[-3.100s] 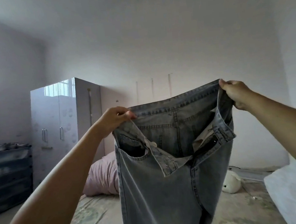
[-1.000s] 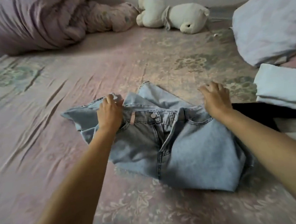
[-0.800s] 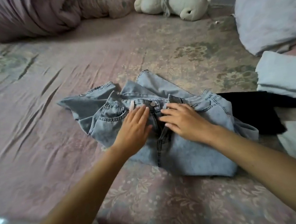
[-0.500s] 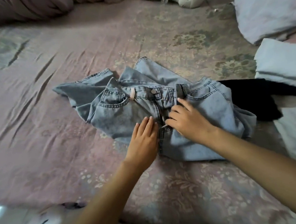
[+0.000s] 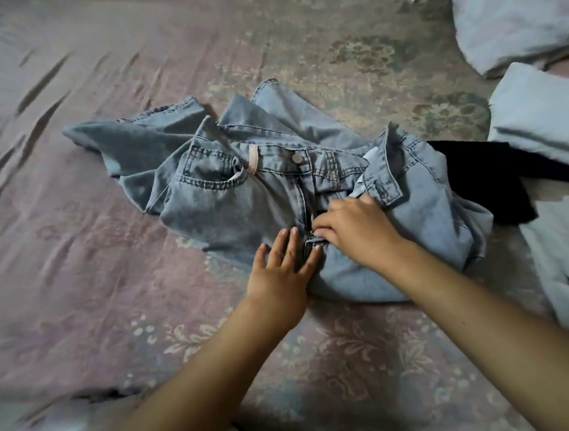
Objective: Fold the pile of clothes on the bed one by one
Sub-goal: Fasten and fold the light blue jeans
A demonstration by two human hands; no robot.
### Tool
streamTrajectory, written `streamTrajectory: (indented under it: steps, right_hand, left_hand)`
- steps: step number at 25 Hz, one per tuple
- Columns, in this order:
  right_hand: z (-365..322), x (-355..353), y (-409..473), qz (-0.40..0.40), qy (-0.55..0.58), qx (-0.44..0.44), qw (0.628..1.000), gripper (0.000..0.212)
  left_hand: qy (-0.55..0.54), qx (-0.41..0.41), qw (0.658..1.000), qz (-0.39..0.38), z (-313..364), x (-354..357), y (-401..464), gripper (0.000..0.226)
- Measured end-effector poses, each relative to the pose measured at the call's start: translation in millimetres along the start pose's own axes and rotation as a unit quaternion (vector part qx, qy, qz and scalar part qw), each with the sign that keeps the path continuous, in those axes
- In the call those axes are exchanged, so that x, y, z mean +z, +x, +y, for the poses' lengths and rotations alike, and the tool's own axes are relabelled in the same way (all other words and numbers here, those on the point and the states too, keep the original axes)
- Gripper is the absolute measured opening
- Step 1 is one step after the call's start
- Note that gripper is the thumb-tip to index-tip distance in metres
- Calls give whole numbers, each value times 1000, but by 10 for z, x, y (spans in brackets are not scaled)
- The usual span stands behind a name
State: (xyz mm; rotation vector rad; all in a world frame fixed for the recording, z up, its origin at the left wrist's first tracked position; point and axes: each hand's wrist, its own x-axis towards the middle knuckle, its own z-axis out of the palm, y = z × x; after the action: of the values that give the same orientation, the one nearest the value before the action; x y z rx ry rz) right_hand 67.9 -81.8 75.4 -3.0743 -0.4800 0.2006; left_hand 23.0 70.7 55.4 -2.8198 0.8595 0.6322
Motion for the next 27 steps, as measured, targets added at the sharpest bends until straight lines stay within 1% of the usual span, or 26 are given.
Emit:
streamTrajectory:
  steps: [2,5,8,11,13,15,18,19,20,21,22,23,24,25,26,27]
  right_hand:
    - [-74,-64,86,-45,-73,-50,995,25]
    - [-88,-108,157,-73,-140,-122,980,23]
    - [-10,-81,172,-70,-151,-204,965,29]
    - [88,-93,213,-100,-146,-256,950,33]
    - [96,-88,222,-90,-172,-287,938,31]
    - [112,-26,198,-44,-195,-309,930,24]
    - [122,104,142,19,-197,-284,938,26]
    - [100,150,136,29,-194,-275,941,21]
    - [56,170,126,43,-188,-263,945,12]
    - [22,194,114,63,-164,-238,955,3]
    - [-1,221,98,99,-139,-193,966,5]
    - [-15,233,79,112,-99,-140,979,6]
    - [-29,211,69,104,-57,-87,989,5]
    - [-28,193,61,73,-37,-43,996,8]
    - [-23,164,49,25,-33,-10,999,13]
    - [-3,145,52,8,-35,-2,999,17]
  left_hand:
    - [-4,-8,1000,-14,17,-7,21,61]
    - [-5,-17,999,-37,60,-10,36,61]
    - [-6,-17,999,-39,69,0,40,60]
    - [-10,-11,1000,-21,69,55,44,59]
    - [-13,-1,1000,15,60,133,28,60]
    - [-16,9,999,47,43,222,13,60]
    - [-26,20,994,107,5,353,12,56]
    - [-33,18,990,136,5,368,1,58]
    - [-56,12,986,154,7,384,-8,62]
    - [-71,16,983,167,10,407,0,62]
    - [-73,20,982,174,11,423,15,61]
    - [-70,20,983,169,14,421,21,60]
    - [-72,20,982,172,13,419,32,60]
    - [-79,20,981,175,7,404,44,60]
    - [-80,16,980,183,7,404,65,62]
    - [-69,7,981,180,15,387,69,66]
